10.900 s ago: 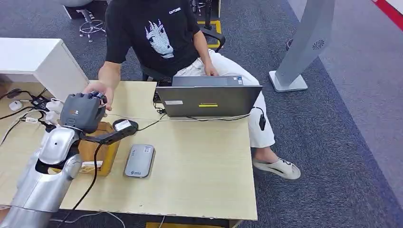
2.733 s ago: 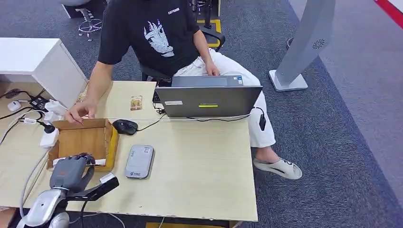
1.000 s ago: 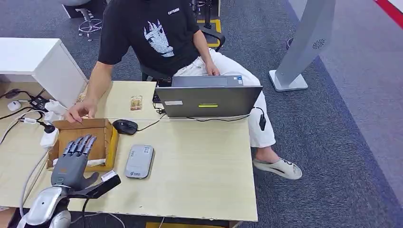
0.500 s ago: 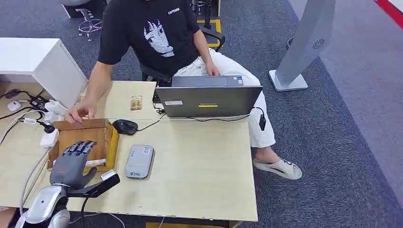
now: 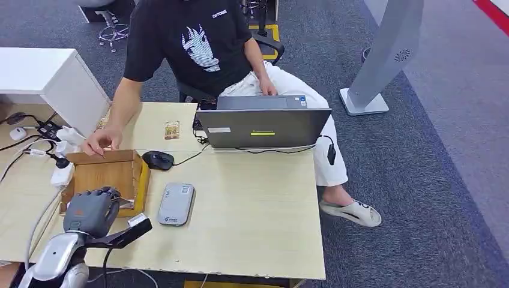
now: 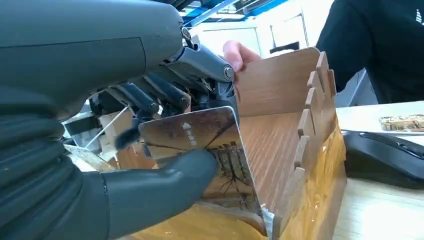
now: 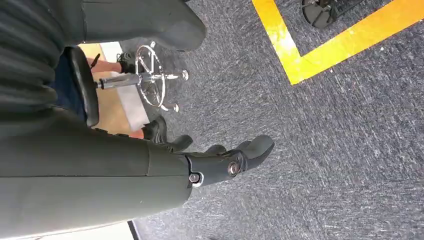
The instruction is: Pass the card to the sensor for recognition and then transmit it.
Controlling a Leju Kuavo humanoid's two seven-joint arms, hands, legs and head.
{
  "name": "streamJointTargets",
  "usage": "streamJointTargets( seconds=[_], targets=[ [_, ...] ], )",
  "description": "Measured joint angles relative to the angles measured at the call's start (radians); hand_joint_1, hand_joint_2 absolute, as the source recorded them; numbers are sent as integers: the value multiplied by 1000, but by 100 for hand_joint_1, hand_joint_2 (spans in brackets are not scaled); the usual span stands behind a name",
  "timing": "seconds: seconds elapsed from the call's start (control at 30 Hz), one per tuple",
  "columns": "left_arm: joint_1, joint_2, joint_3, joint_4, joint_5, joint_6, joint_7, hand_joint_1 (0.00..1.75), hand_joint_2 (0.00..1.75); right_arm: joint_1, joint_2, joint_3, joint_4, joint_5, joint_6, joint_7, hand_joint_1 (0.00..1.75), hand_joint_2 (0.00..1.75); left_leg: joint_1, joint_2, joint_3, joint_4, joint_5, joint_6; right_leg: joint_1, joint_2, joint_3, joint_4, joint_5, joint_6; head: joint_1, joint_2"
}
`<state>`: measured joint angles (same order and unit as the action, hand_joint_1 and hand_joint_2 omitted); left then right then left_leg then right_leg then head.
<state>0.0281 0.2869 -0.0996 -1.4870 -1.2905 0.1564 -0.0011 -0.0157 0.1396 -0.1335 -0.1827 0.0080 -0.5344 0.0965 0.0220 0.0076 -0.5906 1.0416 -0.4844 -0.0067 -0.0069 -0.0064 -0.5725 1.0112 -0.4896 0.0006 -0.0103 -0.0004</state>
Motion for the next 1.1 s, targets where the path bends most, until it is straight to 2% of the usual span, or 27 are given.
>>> streamJointTargets(
  seconds=[0.53,0.67,0.8,0.9,1.1],
  targets=[
    [-6,0,-9,0,0,-2,0,175,175,0,0,-10,0,0,0,0,0,175,0,0,0,0,0,0,0,0,0,0,0,0,0,0],
    [-28,0,-10,2,-25,12,27,175,175,0,0,-11,0,6,0,0,0,175,0,0,0,0,0,0,0,0,0,0,0,0,0,0],
    [-83,-2,-10,10,-18,53,52,175,175,-1,0,-13,0,16,0,0,0,175,0,-1,0,0,0,0,0,0,0,0,0,0,0,0],
    [-141,-3,-4,10,20,108,52,175,175,-1,0,-14,0,27,-1,-2,0,175,0,-1,0,0,1,0,0,-1,0,0,0,0,0,0],
    [-252,-8,42,-20,75,198,15,175,175,-3,0,-14,0,53,-8,-1,0,175,0,-1,0,0,1,0,0,-1,0,0,0,0,0,0]
  ],
)
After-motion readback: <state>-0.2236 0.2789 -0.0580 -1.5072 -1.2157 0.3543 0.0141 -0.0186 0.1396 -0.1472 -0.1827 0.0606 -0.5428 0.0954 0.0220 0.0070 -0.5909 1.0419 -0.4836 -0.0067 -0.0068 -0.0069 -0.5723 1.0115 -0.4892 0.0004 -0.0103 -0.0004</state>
